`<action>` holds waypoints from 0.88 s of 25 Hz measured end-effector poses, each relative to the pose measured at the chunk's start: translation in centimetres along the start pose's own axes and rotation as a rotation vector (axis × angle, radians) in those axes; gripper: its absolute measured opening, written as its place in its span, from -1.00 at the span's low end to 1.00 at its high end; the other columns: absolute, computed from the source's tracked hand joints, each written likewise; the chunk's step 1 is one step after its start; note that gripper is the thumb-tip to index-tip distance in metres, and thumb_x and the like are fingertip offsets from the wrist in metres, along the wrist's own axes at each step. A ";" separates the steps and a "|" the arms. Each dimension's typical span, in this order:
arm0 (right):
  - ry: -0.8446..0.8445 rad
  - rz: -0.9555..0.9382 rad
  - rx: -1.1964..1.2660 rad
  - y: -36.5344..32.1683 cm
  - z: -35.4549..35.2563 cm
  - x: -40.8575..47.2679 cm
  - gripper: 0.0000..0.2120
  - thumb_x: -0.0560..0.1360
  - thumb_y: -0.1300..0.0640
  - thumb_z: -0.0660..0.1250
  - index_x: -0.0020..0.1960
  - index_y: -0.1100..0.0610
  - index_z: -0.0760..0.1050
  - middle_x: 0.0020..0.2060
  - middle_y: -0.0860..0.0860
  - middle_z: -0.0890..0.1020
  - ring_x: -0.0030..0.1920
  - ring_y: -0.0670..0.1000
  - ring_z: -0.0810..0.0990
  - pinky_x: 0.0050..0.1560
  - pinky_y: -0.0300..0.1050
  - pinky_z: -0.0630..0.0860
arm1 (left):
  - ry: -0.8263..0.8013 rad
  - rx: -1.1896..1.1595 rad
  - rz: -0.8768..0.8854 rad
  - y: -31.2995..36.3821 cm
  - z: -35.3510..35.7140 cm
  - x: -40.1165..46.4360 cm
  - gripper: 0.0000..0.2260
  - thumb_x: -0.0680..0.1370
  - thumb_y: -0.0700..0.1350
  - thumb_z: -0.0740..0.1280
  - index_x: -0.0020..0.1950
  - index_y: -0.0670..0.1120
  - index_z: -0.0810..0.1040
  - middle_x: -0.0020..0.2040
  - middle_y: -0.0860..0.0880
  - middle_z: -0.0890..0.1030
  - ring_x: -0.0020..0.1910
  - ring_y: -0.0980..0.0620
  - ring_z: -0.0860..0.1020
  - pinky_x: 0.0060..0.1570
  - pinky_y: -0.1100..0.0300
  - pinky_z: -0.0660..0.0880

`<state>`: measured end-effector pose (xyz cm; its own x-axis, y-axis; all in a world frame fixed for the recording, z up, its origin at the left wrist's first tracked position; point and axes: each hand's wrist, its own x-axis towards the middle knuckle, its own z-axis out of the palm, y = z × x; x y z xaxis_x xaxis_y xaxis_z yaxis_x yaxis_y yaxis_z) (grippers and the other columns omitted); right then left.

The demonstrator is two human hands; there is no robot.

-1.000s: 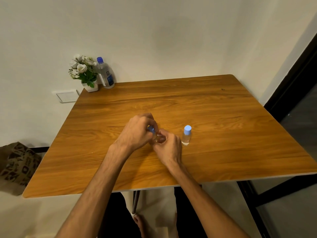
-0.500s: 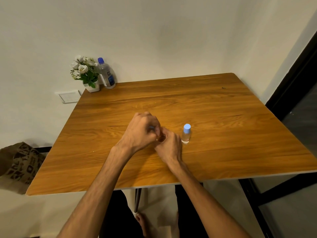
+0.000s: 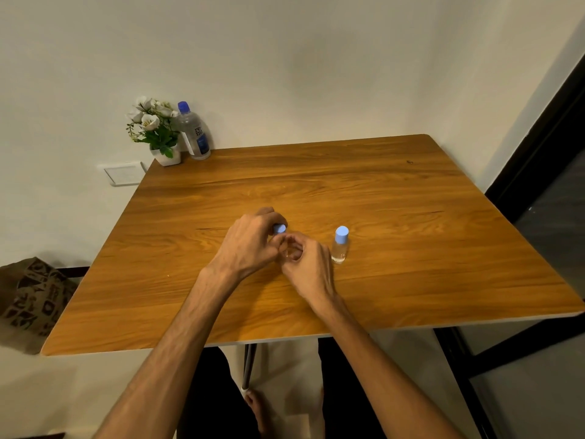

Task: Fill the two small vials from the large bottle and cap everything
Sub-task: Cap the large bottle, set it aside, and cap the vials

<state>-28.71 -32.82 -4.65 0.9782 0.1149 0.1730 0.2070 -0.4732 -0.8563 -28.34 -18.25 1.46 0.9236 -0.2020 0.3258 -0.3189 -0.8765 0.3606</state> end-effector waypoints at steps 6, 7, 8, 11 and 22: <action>0.490 0.082 0.057 0.9 -4.7 -6.2 -0.78 0.43 0.08 0.62 0.02 -0.03 0.67 -0.18 -0.20 0.73 -0.22 -0.25 0.69 -0.29 -0.32 0.59 | 0.137 -0.274 -0.272 -0.4 3.9 -3.6 -0.64 0.44 0.18 0.56 0.11 0.03 0.60 -0.04 0.10 0.60 -0.16 0.09 0.57 -0.17 0.10 0.56; 0.542 0.128 0.047 1.4 -5.8 -6.1 -0.74 0.41 0.05 0.63 0.04 -0.04 0.64 -0.16 -0.20 0.71 -0.24 -0.22 0.67 -0.28 -0.25 0.60 | 0.164 -0.326 -0.320 0.0 4.3 -3.7 -0.68 0.45 0.13 0.57 0.08 0.02 0.61 -0.05 0.08 0.60 -0.14 0.07 0.57 -0.16 0.08 0.57; 0.534 0.172 0.027 2.0 -6.8 -5.5 -0.65 0.39 0.01 0.64 0.11 -0.05 0.62 -0.09 -0.21 0.69 -0.26 -0.19 0.66 -0.24 -0.20 0.61 | 0.188 -0.367 -0.356 0.4 4.7 -3.7 -0.71 0.45 0.08 0.58 0.06 0.00 0.62 -0.06 0.05 0.61 -0.14 0.05 0.58 -0.15 0.04 0.59; 0.332 0.205 -0.042 3.3 -7.4 -2.8 -0.55 0.38 -0.02 0.64 0.22 0.00 0.60 0.04 -0.15 0.69 -0.25 -0.19 0.67 -0.17 -0.14 0.63 | 0.231 -0.435 -0.419 0.9 5.2 -3.1 -0.74 0.45 -0.05 0.61 0.07 -0.06 0.67 -0.19 0.01 0.66 -0.22 0.04 0.63 -0.17 0.04 0.64; 0.004 0.077 -0.188 -0.3 5.7 19.2 -0.76 0.41 -0.13 0.58 -0.05 0.00 0.70 -0.21 -0.05 0.76 -0.14 0.04 0.73 -0.11 -0.04 0.63 | 0.369 -0.272 -0.507 -12.7 5.0 9.2 -0.61 0.52 -0.09 0.54 0.32 -0.15 0.63 0.01 -0.07 0.67 -0.11 0.03 0.61 -0.08 0.10 0.61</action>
<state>-10.11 -25.49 -3.85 0.9912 0.0688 0.1128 0.1307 -0.6349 -0.7614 -14.75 -11.19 -4.50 0.8554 0.4089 0.3179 0.0471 -0.6727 0.7384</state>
